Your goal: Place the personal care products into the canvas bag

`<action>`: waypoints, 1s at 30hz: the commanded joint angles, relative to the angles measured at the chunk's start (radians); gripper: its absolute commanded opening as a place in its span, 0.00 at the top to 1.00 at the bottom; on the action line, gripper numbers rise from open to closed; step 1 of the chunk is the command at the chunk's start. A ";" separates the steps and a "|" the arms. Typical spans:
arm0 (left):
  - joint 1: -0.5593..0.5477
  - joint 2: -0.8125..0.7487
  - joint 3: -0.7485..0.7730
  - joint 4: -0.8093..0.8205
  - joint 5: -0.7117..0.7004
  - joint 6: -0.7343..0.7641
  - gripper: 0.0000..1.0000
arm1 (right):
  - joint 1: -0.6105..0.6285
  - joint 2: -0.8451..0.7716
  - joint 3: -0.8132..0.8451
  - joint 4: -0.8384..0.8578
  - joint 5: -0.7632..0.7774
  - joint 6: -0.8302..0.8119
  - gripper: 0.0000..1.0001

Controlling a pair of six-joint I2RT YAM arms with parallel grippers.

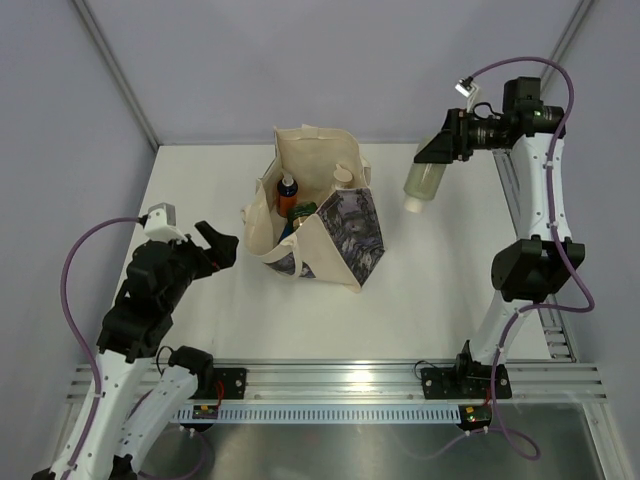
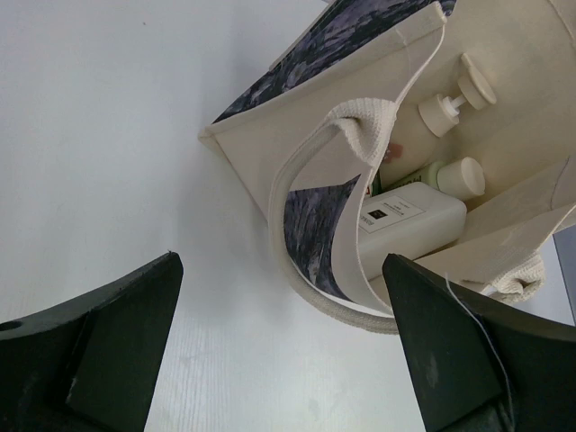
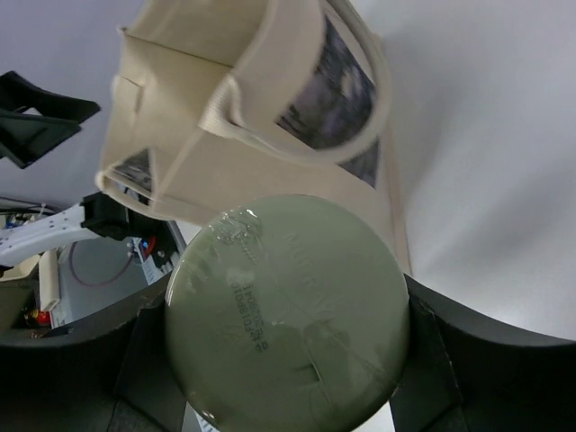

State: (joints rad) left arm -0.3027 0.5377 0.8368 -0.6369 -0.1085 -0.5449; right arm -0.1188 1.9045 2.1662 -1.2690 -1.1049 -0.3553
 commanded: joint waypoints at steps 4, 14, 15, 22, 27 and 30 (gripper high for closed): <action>0.002 0.031 0.065 0.029 0.000 0.030 0.01 | 0.194 -0.094 0.188 0.285 -0.162 0.327 1.00; 0.002 0.021 0.059 0.025 0.012 0.023 0.01 | 0.491 0.050 0.366 0.807 0.059 0.720 1.00; 0.002 0.019 0.061 0.022 0.013 0.025 0.01 | 0.525 0.085 0.397 0.816 0.103 0.719 1.00; 0.002 -0.024 0.027 0.013 0.032 0.019 0.01 | 0.605 0.151 0.363 0.624 0.309 0.401 1.00; 0.002 -0.048 -0.005 0.020 0.021 0.036 0.01 | 0.636 0.150 0.321 0.420 0.422 0.187 1.00; 0.002 -0.045 -0.005 0.023 0.013 0.065 0.01 | 0.657 0.120 0.264 0.337 0.473 0.101 1.00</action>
State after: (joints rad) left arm -0.3027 0.4961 0.8398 -0.6506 -0.1005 -0.5194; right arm 0.5056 2.0979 2.4367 -0.8680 -0.6971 -0.1078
